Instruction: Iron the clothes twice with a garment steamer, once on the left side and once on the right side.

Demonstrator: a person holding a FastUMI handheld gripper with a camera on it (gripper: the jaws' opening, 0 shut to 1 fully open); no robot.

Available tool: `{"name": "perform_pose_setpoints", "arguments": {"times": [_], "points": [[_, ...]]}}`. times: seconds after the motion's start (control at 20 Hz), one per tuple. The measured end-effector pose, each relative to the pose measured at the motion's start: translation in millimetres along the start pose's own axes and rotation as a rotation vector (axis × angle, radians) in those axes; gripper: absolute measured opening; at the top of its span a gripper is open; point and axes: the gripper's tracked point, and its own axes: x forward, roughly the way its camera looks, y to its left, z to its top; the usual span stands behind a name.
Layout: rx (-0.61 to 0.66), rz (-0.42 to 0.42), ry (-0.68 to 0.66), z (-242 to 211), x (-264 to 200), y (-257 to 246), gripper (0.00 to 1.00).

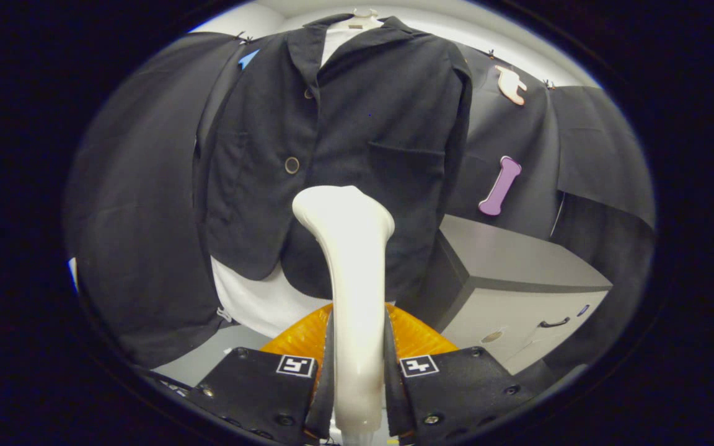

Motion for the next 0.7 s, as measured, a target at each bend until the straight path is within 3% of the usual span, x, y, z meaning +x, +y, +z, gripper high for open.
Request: {"name": "perform_pose_setpoints", "arguments": {"times": [0.7], "points": [[0.032,-0.046,0.134,-78.1,-2.1,23.3,0.37]]}}
